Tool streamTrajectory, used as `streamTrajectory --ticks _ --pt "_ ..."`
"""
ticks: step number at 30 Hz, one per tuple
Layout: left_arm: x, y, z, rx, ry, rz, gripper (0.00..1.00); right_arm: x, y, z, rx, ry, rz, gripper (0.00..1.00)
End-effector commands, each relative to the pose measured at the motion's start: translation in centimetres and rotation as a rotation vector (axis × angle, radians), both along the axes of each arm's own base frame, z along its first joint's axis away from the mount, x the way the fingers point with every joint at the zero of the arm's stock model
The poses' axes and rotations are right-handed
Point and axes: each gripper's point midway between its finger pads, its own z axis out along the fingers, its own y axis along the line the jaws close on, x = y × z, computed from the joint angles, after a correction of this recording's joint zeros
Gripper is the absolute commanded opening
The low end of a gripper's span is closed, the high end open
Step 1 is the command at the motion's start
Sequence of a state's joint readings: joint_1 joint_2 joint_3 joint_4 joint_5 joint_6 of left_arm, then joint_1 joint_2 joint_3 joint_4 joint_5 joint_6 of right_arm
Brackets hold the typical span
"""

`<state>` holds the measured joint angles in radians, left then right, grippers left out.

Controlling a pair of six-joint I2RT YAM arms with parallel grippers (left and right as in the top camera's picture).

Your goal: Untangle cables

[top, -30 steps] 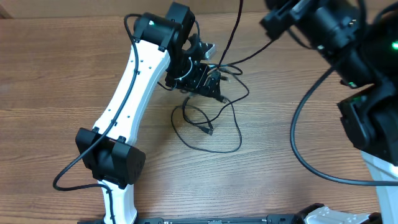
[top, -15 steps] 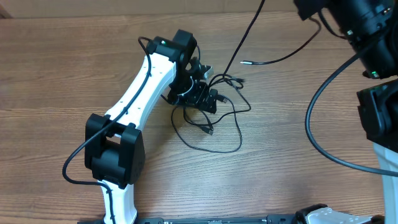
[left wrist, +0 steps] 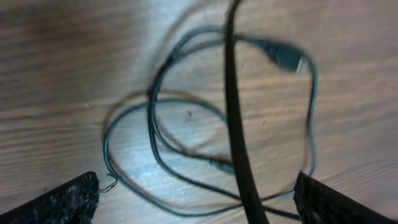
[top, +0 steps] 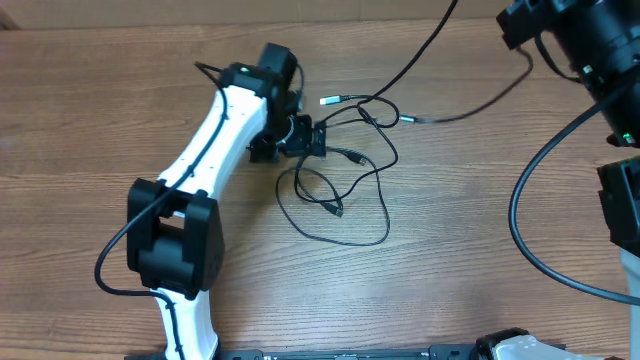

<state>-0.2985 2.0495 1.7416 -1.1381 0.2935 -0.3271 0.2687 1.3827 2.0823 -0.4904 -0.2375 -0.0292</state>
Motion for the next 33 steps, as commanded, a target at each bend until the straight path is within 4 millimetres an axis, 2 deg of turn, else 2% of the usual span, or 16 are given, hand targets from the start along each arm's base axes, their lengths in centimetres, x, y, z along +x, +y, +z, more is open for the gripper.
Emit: streamTrajectory --ticks 1,4,9,12,17,24,29,33 --pt "0.9 0.8 0.5 -0.064 0.019 0.123 1.00 -1.2 0.3 0.4 -0.007 -0.009 0.040 0.04" --pt "2.3 1.4 1.0 -0.125 0.003 0.189 1.00 -2.3 1.9 -0.2 -0.031 0.012 0.154 0.04" --pt "4.2 0.0 2.6 -0.277 -0.054 0.177 1.00 -3.0 3.1 -1.2 -0.018 0.071 0.248 0.04" --pt "5.5 0.5 2.5 -0.252 -0.082 0.259 0.99 -3.5 3.7 -1.9 -0.017 0.112 0.301 0.04" --pt "6.8 3.9 1.6 -0.133 -0.088 0.460 1.00 -4.3 4.3 -2.8 -0.033 0.154 0.357 0.04" --pt "7.8 8.4 1.5 -0.117 -0.090 0.581 1.00 -5.2 4.1 -4.1 -0.039 0.219 0.358 0.04" --pt "7.5 12.2 1.2 -0.101 -0.057 0.664 0.99 -6.4 3.6 -3.4 -0.041 0.193 0.342 0.04" --pt "6.8 15.1 0.9 -0.085 -0.026 0.712 0.99 -5.7 1.8 -3.4 -0.026 0.204 0.232 0.04"
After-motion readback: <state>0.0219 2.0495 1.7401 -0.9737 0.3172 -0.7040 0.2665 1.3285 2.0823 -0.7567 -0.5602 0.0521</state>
